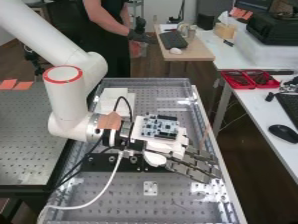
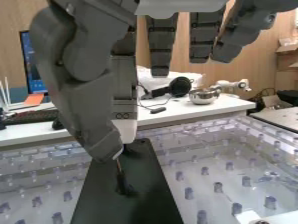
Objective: Grab the drill bit and place it in the clear container
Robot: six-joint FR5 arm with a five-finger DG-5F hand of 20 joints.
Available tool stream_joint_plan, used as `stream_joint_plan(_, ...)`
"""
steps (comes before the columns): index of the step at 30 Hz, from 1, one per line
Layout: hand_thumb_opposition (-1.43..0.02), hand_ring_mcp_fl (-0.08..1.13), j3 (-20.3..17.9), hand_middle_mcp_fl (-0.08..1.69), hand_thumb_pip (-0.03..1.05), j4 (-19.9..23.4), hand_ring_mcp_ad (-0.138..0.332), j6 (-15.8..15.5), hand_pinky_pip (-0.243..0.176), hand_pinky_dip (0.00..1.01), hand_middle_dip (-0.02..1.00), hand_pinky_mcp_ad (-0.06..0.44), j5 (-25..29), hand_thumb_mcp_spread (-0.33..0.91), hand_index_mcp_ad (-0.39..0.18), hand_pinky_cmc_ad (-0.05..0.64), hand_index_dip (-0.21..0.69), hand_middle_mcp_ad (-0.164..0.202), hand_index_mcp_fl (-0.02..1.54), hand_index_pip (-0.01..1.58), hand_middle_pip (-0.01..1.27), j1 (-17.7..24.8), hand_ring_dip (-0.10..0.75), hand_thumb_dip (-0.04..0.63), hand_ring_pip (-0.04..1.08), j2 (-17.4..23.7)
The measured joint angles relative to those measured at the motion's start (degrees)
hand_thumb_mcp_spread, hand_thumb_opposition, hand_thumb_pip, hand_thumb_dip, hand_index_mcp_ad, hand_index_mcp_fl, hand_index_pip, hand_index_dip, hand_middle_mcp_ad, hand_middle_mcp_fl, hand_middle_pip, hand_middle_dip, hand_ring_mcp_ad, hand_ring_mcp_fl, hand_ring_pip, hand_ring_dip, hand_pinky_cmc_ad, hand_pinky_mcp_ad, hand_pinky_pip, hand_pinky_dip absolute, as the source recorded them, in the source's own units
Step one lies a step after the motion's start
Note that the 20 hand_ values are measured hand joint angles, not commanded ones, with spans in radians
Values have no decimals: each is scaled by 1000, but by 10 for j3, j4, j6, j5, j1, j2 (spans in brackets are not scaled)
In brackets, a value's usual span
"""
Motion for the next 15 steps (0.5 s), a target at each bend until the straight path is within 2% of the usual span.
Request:
stream_joint_plan(6, -944, 37, 2, 129, 538, -3, 188, -2, -75, 185, 173, 159, -2, 529, -138, 244, 98, 61, 572, 1342, 131, -1, 0, 265, 105, 0)
stream_joint_plan(7, -941, 37, 2, 129, 538, -4, 188, -2, -75, 185, 173, 159, -3, 518, -152, 244, 84, 61, 550, 1283, 127, -1, 0, 265, 105, 0)
stream_joint_plan(8, -925, 37, 2, 129, 541, -4, 187, -2, -75, 185, 173, 159, -3, 515, -143, 248, 66, 61, 485, 1230, 127, -1, 0, 265, 105, 0)
stream_joint_plan(15, -911, 37, 1, 129, 553, -6, 187, -1, -75, 185, 173, 159, 8, 497, -138, 257, 59, 61, 475, 1222, 127, 0, 0, 265, 105, 1)
